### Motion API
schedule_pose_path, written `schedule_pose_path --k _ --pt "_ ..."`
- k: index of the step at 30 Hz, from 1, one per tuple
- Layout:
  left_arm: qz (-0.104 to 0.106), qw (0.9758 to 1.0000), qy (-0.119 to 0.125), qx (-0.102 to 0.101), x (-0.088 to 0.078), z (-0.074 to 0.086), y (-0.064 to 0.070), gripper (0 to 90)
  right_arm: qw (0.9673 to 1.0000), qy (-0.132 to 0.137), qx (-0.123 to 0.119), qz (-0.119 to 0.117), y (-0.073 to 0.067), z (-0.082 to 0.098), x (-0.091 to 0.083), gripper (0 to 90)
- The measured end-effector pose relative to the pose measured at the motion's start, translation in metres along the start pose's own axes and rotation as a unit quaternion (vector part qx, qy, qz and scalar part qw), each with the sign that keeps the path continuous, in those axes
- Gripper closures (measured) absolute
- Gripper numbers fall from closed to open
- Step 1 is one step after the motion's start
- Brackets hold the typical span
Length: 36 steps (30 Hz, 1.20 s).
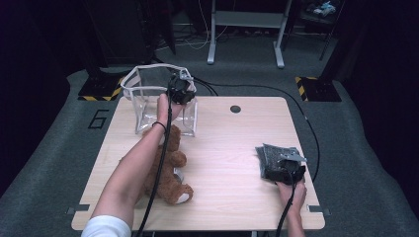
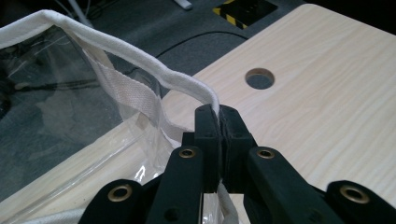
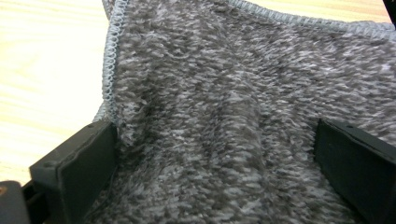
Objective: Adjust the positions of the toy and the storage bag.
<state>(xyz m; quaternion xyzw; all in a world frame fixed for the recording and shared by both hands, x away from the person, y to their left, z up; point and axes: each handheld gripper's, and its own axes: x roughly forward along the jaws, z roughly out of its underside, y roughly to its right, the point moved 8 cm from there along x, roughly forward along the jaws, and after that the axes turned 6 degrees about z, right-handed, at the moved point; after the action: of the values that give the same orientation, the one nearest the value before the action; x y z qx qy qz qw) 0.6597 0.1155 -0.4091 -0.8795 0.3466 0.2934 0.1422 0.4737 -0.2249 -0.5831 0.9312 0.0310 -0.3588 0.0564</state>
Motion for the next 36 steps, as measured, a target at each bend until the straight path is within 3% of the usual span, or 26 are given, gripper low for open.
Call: schedule_pose_path --k 18,25,36 --pt "0.065 0.997 0.004 0.041 0.01 -0.01 0.051 87.0 1.0 -0.002 -0.001 0.001 0.0 0.0 0.0 1.0" --pt "0.092 0.9947 0.007 0.046 0.009 -0.01 0.067 86.9 1.0 -0.003 -0.002 0.002 0.0 0.0 0.0 1.0" --pt "0.125 0.9894 0.007 0.074 0.002 -0.004 0.09 86.8 1.0 -0.003 -0.002 0.002 0.0 0.0 0.0 1.0"
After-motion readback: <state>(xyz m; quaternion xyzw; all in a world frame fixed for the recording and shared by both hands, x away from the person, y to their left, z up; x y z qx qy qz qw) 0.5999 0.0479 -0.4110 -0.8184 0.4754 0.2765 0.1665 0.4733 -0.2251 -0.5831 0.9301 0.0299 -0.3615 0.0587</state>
